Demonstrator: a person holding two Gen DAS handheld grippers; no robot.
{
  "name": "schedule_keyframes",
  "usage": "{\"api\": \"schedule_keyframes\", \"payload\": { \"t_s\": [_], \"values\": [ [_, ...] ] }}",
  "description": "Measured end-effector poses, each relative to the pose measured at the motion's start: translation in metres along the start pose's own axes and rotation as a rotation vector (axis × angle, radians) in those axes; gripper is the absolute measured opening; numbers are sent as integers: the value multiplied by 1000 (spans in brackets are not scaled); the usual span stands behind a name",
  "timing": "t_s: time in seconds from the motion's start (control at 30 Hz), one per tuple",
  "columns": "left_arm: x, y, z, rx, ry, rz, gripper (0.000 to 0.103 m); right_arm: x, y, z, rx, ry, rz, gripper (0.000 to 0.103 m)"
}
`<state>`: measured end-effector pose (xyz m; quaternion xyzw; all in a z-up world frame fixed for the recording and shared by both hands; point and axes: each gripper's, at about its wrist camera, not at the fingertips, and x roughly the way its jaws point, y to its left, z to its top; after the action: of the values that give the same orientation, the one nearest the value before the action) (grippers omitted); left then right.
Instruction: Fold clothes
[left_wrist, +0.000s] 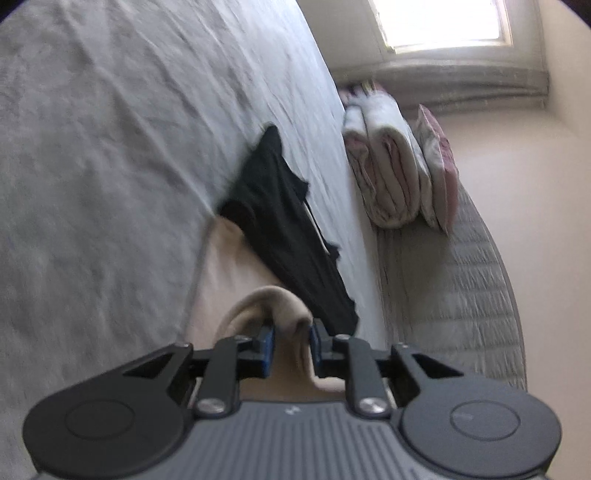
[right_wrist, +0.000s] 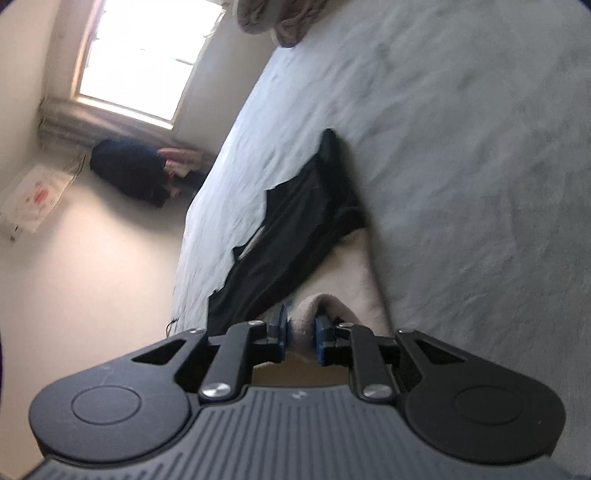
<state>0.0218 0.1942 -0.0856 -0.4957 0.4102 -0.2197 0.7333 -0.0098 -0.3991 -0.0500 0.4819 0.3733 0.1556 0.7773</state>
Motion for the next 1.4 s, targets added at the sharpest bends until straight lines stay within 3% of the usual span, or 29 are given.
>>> {"api": "schedule_keyframes", "payload": {
  "t_s": [0.13, 0.27, 0.37, 0.53, 0.67, 0.73, 0.8, 0.93, 1.13, 1.4],
  "values": [
    [-5, -4, 8, 30, -91, 32, 36, 2, -3, 9, 43, -21, 14, 23],
    [-15, -17, 7, 138, -156, 98, 40, -9, 12, 10, -54, -134, -31, 47],
    [-12, -29, 2, 255, -163, 176, 41, -10, 20, 10, -143, -173, -102, 47],
    [9, -44, -12, 457, -139, 304, 41, 2, 39, -9, -380, -167, -235, 47],
    [24, -47, -17, 526, -162, 394, 35, 19, 46, -23, -539, -152, -329, 46],
    [28, -49, -20, 565, -184, 444, 29, 28, 46, -29, -597, -150, -366, 41],
    [31, -50, -24, 603, -192, 479, 28, 37, 46, -34, -664, -142, -414, 25],
    [36, -56, -35, 689, -210, 537, 24, 48, 46, -40, -751, -145, -470, 23],
    [43, -67, -50, 821, -235, 604, 10, 52, 53, -54, -866, -192, -535, 13],
    [32, -79, -67, 894, -310, 588, 6, 48, 63, -79, -1036, -304, -590, 7]
  ]
}}
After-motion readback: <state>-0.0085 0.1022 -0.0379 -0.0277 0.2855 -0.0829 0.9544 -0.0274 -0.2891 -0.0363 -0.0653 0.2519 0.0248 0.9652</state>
